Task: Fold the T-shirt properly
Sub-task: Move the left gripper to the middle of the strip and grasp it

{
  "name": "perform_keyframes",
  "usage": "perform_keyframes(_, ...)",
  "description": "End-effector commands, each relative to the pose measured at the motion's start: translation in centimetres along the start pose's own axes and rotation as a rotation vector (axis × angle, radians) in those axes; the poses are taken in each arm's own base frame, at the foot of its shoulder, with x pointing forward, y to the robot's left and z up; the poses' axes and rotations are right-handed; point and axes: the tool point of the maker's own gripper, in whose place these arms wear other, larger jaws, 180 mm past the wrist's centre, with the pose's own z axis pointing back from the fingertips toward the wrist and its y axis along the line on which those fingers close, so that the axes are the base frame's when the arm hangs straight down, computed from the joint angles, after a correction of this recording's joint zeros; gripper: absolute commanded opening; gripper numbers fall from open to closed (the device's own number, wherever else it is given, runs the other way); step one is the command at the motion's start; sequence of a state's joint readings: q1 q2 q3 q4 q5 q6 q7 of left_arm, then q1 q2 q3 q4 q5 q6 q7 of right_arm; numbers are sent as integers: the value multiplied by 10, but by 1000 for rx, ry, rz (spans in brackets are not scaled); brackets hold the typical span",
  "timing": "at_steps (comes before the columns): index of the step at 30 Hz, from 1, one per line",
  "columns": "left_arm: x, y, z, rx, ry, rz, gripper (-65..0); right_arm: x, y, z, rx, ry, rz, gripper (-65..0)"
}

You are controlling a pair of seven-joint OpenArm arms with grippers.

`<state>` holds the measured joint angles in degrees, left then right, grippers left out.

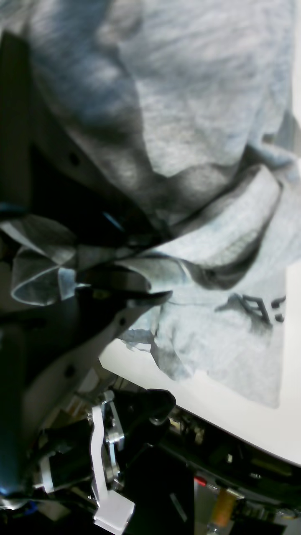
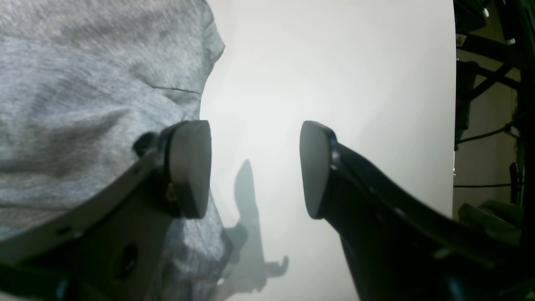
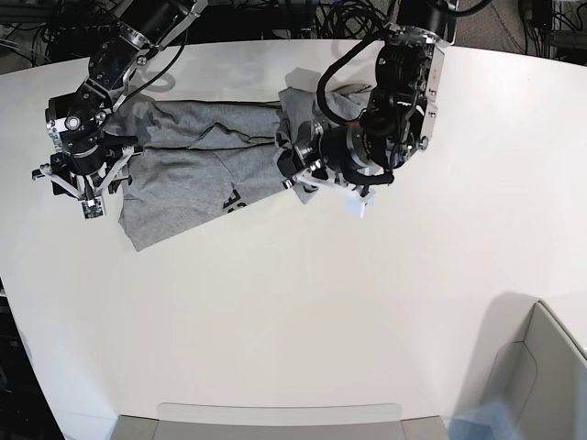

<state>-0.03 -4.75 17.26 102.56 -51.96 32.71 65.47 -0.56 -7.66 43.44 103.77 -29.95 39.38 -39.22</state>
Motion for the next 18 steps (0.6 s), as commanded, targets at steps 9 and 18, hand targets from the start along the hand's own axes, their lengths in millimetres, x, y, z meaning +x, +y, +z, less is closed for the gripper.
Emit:
perform_keyframes(9, -9, -14, -9, -7, 37, -57, -567, 12, -4, 3, -6, -45, 9, -315)
perform_keyframes(18, -24, -17, -13, 40, 97, -8, -432, 11, -3, 2, -1, -41, 8, -315)
